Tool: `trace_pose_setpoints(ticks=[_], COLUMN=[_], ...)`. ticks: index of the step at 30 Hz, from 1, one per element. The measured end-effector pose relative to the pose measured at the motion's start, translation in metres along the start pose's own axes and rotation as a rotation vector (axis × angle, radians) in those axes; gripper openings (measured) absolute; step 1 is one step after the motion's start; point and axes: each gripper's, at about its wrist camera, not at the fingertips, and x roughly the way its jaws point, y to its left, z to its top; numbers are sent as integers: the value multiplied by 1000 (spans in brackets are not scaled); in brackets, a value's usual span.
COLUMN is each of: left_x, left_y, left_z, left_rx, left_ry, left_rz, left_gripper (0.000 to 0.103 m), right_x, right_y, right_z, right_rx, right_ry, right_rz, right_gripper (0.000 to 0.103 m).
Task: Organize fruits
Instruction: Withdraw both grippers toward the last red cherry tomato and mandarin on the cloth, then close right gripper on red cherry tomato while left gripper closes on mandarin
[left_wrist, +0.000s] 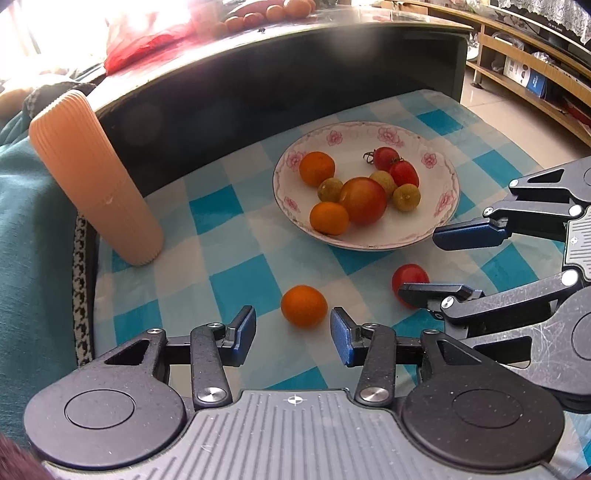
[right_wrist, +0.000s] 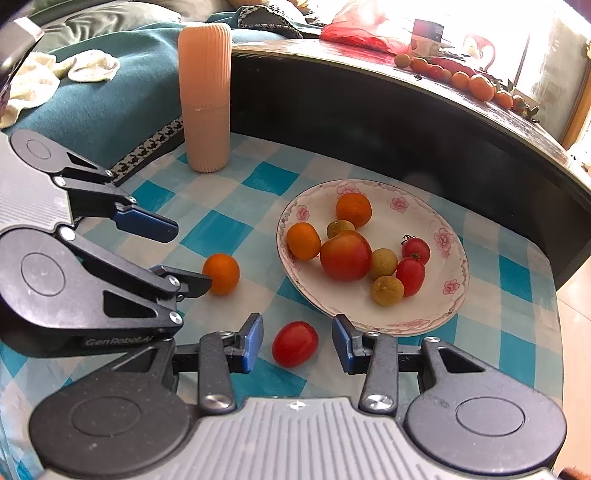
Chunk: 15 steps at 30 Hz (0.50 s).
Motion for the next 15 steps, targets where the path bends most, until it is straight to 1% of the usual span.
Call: trace_pose_setpoints(ticks=[15], left_x=[6], left_y=[-7], left_z=[0], left_rx=[24], left_ry=[14], left_rz=[7], left_gripper=[53], right_x=[4], right_y=[-3], right_z=[-5], right_rx=[-9], right_ry=[11], right_rz=[-12], right_gripper=[57])
